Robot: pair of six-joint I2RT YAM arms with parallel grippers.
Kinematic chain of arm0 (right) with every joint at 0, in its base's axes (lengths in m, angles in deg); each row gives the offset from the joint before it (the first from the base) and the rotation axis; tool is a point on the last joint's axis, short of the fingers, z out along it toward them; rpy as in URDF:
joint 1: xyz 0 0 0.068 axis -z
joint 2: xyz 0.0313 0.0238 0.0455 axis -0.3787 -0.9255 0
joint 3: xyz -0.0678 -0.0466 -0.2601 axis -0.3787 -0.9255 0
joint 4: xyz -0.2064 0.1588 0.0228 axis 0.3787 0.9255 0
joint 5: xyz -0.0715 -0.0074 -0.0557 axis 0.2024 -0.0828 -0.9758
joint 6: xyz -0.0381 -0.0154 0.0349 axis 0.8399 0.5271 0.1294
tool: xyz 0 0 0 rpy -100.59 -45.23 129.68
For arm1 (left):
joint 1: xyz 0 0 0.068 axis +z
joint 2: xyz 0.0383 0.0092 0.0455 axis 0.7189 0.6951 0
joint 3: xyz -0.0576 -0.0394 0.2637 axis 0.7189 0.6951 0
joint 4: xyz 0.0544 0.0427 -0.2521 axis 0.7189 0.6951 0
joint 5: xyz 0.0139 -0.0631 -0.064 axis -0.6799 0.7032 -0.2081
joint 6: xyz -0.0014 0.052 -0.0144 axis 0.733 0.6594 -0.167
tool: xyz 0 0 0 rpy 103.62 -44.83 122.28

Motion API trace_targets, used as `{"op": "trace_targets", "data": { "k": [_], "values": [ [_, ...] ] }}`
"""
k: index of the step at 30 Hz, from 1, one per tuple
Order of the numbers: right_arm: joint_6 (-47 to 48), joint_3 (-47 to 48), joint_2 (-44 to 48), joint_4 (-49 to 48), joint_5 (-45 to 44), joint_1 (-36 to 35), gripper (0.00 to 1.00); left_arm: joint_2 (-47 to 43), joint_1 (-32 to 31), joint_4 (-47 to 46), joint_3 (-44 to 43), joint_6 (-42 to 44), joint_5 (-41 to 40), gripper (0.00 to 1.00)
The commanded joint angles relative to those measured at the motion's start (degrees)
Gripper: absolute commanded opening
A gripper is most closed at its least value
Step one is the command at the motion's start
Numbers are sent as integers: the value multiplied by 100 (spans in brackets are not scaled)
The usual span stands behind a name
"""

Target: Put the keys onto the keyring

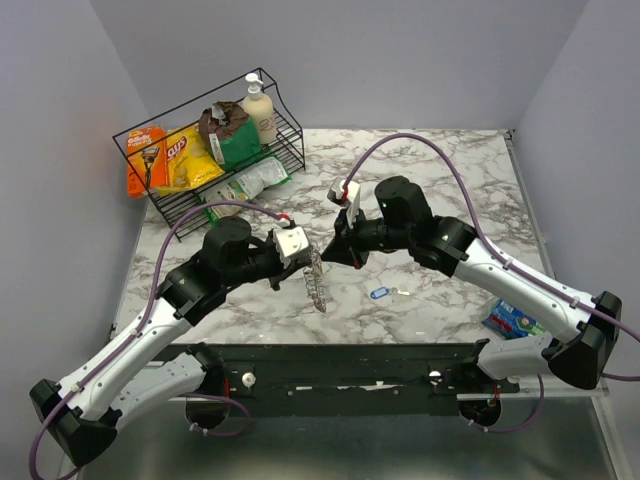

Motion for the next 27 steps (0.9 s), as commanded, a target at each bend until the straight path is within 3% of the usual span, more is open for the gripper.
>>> {"op": "trace_targets", "data": {
  "k": [1,27],
  "values": [
    [68,129,-91,47,-16,-54,1,-55,-95,-296,-231,-67,-81,0],
    [94,58,-241,152,-157,-45,0,-425,-139,-876,58,-181,218,0]
  ]
}}
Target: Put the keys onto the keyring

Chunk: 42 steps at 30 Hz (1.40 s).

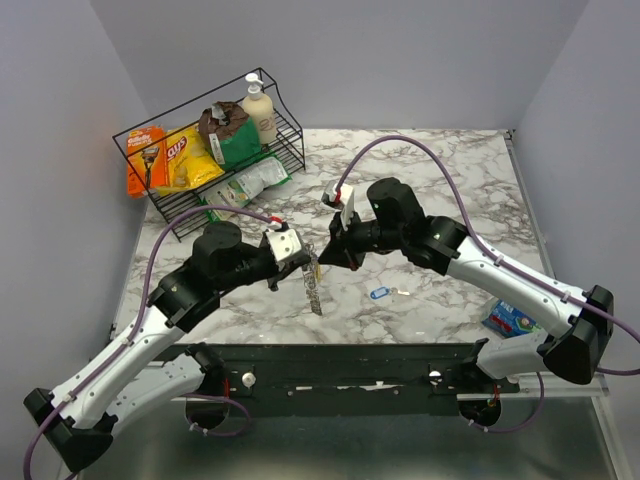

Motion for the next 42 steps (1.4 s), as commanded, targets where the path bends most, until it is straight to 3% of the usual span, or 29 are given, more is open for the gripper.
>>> {"op": "trace_targets", "data": {
  "k": [1,5,7,16,25,29,36,42],
  "values": [
    [92,50,-18,143,-119,-34,1,-75,-36,-642,19,-142,260,0],
    [109,-11,61,91,-75,-34,6,-66,-36,-713,81,-177,242,0],
    [110,-73,175,3,-75,-34,19,-66,-36,-731,107,-177,216,0],
    [48,-398,536,-226,-444,-34,53,-22,-36,-748,178,-230,146,0],
    [-391,-1119,1169,-586,-1814,36,89,-31,-45,-652,160,-212,-21,0],
    [-760,-1575,1239,-604,-2175,334,91,-48,-36,-502,90,-125,-92,0],
    [-1419,-2533,1160,-832,-1965,1371,90,-136,-36,-353,55,-28,-206,0],
    [-1394,-2772,363,-403,-2194,1416,86,-145,-36,-318,72,-1,-197,0]
  ]
}}
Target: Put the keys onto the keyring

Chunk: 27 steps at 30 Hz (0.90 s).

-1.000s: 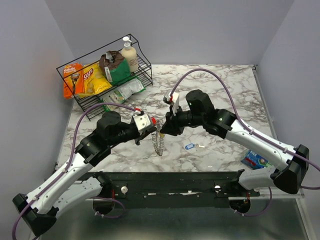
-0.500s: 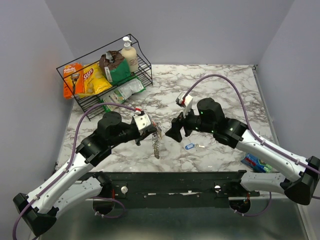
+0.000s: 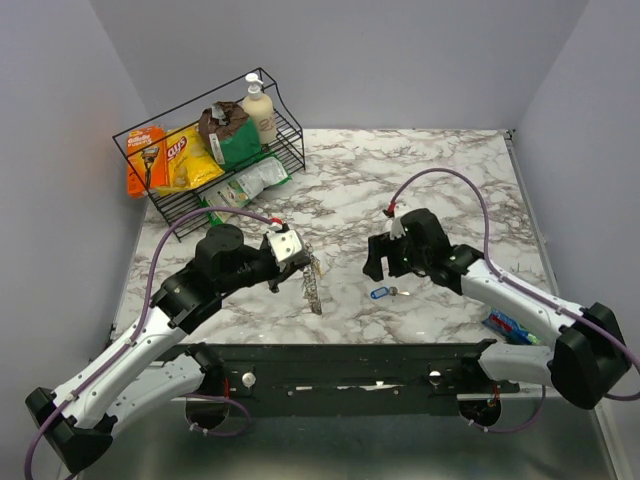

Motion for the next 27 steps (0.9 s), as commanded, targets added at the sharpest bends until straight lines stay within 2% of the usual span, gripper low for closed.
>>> {"op": "trace_targets", "data": {
  "k": [1,4,10,13,14,23,27],
  "values": [
    [-121,-29,-634,443,-239,4,84,-119,-27,-173,-147,82,-82,0],
    [-183,7,-994,725,-336,-5,76,-119,-36,-182,-138,73,-73,0],
    [-350,95,-1276,1192,-574,-22,69,-119,-27,-200,-111,82,-46,0],
    [-324,103,-1417,1201,-574,-66,60,-110,-27,-226,-85,73,-38,0],
    [-315,103,-1530,1201,-556,-66,54,-101,-27,-217,-94,73,-29,0],
    [-288,208,-1821,1122,-582,-198,44,-92,-27,-209,-85,47,6,0],
    [-271,323,-1918,1096,-582,-198,35,-84,-27,-209,-94,55,7,0]
  ]
}}
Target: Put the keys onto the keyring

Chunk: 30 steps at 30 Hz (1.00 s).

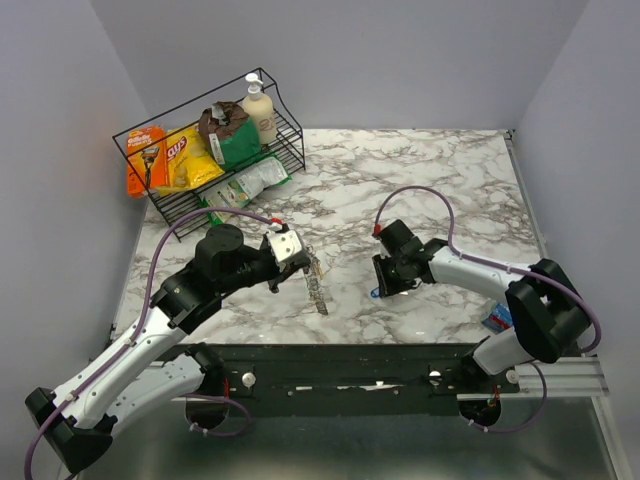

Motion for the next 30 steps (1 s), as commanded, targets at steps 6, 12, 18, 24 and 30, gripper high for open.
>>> {"op": "trace_targets", "data": {
  "k": [6,12,18,24,30],
  "values": [
    [127,394,-308,44,-95,-43,12,-88,-27,-222,-76,51,-9,0],
    [303,509,86,-298,537,-87,0,-88,-27,-204,-59,69,0,0],
    [339,482,299,-211,179,-78,20,-88,-27,-204,-67,69,9,0],
    [356,464,-114,-26,-24,-87,47,-88,-27,-195,-67,69,0,0],
    [347,544,-430,9,-85,-87,49,-88,-27,-195,-76,86,9,0]
  ]
}}
